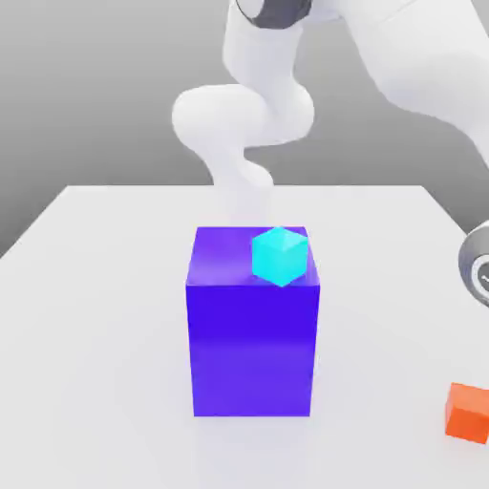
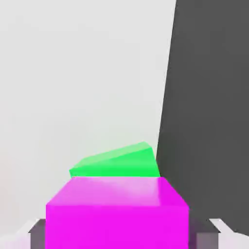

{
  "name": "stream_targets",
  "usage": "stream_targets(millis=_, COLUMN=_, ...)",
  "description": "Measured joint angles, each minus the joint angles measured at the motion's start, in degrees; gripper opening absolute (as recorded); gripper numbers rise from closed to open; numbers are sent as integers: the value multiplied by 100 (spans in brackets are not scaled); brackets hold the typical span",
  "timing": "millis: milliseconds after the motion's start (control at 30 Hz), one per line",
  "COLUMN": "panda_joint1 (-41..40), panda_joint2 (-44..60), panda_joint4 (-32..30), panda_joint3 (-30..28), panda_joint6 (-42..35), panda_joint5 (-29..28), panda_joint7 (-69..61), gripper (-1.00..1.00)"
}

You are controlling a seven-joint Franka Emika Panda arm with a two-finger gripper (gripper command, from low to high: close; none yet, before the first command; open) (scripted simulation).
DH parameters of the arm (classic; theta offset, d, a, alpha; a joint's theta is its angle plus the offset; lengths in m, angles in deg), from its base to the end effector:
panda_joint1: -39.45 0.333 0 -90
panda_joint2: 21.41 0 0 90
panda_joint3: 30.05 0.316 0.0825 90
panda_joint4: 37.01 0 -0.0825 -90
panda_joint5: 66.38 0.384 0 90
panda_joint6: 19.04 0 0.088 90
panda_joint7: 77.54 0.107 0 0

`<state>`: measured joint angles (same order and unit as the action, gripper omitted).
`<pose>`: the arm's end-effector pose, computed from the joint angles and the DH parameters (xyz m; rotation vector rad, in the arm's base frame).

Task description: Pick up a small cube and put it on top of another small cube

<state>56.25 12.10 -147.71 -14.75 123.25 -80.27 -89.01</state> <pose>0.5292 0.3267 0.1897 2.8199 1.3818 -0.0041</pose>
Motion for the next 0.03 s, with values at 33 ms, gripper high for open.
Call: stream_targets(millis=33, panda_joint1=0, panda_joint2=0, panda_joint4=0, panda_joint3=0, panda_joint6=0, panda_joint5=0, panda_joint7=0, gripper=100)
